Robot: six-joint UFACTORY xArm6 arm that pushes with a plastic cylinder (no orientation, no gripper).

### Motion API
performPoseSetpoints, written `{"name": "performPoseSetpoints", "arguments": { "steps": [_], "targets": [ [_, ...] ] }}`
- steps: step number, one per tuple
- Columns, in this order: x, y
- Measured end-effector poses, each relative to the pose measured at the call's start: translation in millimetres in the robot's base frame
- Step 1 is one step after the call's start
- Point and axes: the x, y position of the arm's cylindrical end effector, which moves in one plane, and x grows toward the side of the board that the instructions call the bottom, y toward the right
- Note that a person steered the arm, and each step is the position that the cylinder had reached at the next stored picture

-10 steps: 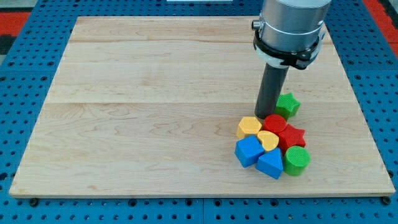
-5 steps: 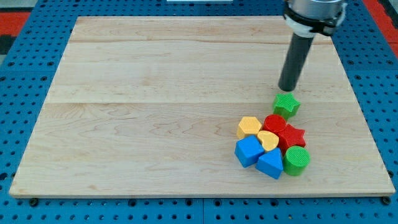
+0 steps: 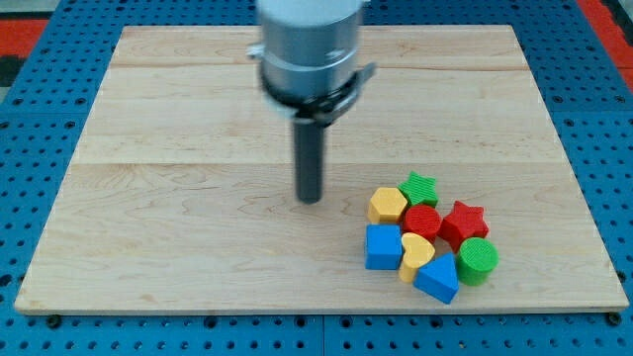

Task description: Push the green star and blue triangle into group of blocks

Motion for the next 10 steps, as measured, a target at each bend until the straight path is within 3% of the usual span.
{"name": "performPoseSetpoints", "arguments": {
  "steps": [1, 2, 3, 5, 10],
  "targets": [
    [46, -29],
    [109, 22],
    [111, 44],
    [111, 164],
    [92, 166]
  ]
}}
